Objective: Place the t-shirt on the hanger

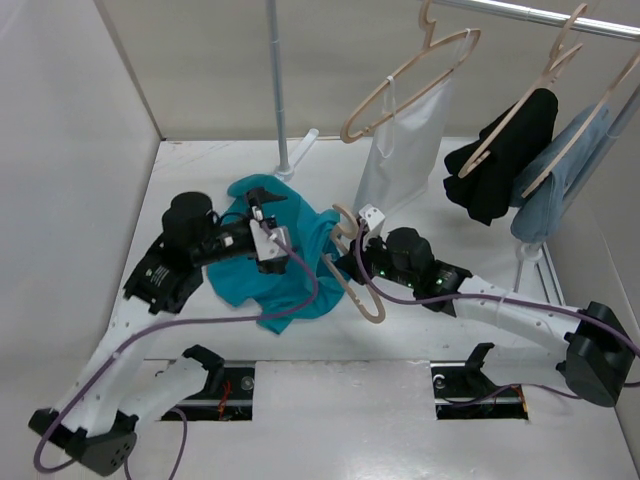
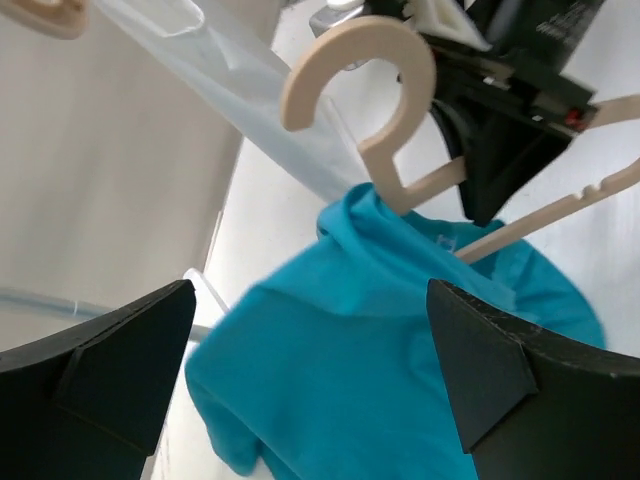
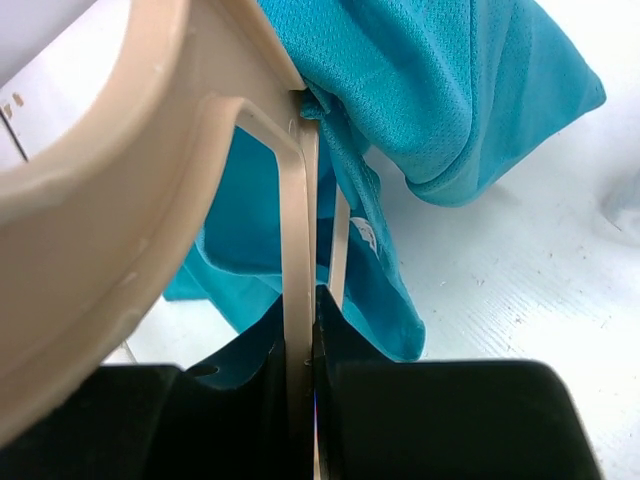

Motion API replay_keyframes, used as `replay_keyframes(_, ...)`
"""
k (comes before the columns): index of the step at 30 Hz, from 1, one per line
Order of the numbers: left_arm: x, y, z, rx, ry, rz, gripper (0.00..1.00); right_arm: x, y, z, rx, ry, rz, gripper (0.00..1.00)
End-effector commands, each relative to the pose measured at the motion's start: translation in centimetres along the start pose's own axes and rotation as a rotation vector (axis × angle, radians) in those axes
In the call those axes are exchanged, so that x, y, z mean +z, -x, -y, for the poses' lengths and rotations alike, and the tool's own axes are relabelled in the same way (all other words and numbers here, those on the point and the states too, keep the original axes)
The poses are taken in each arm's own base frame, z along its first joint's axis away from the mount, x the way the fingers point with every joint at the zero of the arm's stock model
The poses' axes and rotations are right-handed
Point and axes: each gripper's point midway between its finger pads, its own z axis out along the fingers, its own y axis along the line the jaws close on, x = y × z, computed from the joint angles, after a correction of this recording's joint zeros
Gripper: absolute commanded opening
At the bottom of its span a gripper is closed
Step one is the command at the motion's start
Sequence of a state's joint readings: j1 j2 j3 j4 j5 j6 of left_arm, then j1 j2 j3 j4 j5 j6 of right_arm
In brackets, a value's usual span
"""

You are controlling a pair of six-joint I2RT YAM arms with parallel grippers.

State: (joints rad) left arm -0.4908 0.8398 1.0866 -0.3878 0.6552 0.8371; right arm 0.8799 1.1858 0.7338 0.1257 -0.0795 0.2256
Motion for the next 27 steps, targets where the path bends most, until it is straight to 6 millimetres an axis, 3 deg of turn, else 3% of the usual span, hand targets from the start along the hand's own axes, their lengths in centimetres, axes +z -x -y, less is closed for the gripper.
replay_keyframes(1, 4.0, -2.7, -0.6, 0.116, -0.139, -0.067, 1.00, -0.3, 3.8, -2.2, -0.086, 0.094, 0.122, 0.00)
replay_keyframes(7, 6.6, -4.1, -1.1, 0.268, -0.217, -0.112, 1.00, -0.6, 3.9, -3.0, -0.111, 0.126, 0.127, 0.00)
replay_keyframes(9, 7.1, -6.3, 0.6, 0.308, -0.315, -0.168, 1.00, -0.6, 3.9, -3.2, -0.112, 0.135, 0.125, 0.00)
replay_keyframes(13, 6.8, -7.8, 2.3, 0.258, -0.434, -0.230, 0.95, -1.1, 4.7, -2.9, -0.112, 0.113, 0.152, 0.00)
replay_keyframes(18, 6.5, -9.2, 3.8, 0.225, -0.497, -0.262, 0.50, -1.1, 5.7, -3.0, -0.149, 0.114, 0.173, 0.00)
replay_keyframes(19, 6.7, -9.3, 4.0, 0.217, -0.506, -0.258, 0.32, -0.9, 5.7, -3.0, -0.158, 0.113, 0.171, 0.00)
replay_keyframes(21, 6.6, -9.7, 4.4, 0.176, -0.510, -0.272, 0.11, -0.7, 5.6, -3.1, -0.168, 0.119, 0.159, 0.00)
replay_keyframes(23, 6.5, -9.7, 4.5, 0.172, -0.501, -0.270, 0.00, -0.7, 5.6, -3.1, -0.168, 0.119, 0.159, 0.00)
replay_keyframes(27, 6.2, -10.0, 4.6, 0.131, -0.474, -0.294, 0.00, -0.7, 6.0, -3.2, -0.169, 0.120, 0.168, 0.00)
